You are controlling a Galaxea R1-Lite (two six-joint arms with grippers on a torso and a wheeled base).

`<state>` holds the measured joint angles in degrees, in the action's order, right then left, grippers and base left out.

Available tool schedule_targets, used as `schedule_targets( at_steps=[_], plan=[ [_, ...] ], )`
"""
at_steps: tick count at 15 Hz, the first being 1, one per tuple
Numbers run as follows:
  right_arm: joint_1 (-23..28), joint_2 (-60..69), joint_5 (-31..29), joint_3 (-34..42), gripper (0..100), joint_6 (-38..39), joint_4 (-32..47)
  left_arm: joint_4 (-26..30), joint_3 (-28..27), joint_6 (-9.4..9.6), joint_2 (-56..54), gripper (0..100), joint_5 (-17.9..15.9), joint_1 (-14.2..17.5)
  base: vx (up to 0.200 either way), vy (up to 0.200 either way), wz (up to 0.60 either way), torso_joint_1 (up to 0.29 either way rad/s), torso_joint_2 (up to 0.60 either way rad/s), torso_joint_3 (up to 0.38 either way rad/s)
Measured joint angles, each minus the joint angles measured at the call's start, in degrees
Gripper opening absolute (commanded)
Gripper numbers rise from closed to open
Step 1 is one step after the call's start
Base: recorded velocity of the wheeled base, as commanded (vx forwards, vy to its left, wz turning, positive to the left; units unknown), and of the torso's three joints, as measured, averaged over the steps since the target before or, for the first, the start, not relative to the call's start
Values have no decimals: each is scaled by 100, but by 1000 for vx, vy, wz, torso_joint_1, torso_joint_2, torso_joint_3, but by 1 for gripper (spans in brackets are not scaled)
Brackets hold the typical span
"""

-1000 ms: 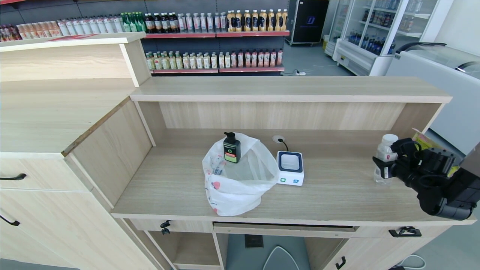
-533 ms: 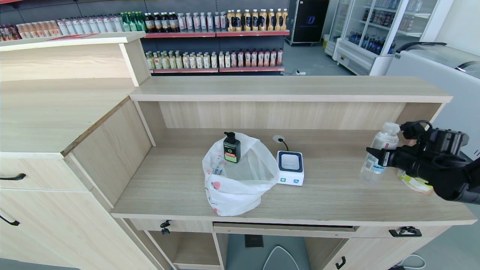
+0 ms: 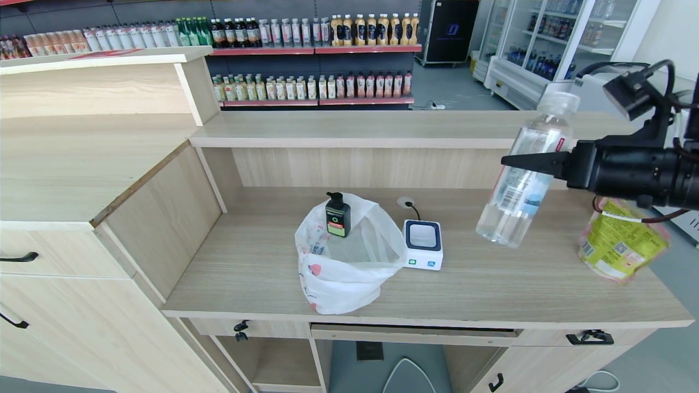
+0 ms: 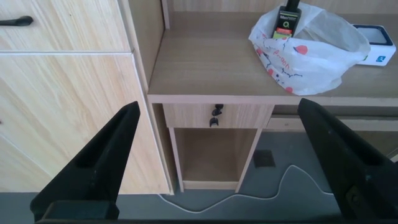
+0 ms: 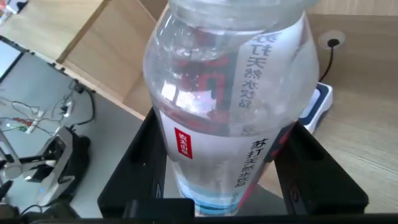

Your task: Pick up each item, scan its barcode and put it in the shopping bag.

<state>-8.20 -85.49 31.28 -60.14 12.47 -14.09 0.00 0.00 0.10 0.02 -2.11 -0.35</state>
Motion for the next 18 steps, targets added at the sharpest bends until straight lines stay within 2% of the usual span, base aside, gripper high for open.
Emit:
schedule_targets(
  at_steps=[2, 6, 9, 13, 18],
  plan=[
    [-455, 580, 9, -254, 0, 72, 827, 0, 0, -2, 0, 100, 0, 2, 0, 0, 0, 0, 0, 0],
    [-1156, 1496, 5, -375, 0, 91, 1874, 0, 0, 0, 0, 100, 0, 0, 0, 0, 0, 0, 0, 0],
    [-1604, 1869, -11, -372, 0, 79, 2047, 0, 0, 0, 0, 100, 0, 0, 0, 0, 0, 0, 0, 0],
    [-1921, 2026, -2, -422, 0, 48, 2078, 0, 0, 0, 0, 100, 0, 2, 0, 0, 0, 0, 0, 0],
    [-2483, 2453, 9, -439, 0, 48, 2608, 0, 0, -2, 0, 100, 0, 0, 0, 0, 0, 0, 0, 0]
  ],
)
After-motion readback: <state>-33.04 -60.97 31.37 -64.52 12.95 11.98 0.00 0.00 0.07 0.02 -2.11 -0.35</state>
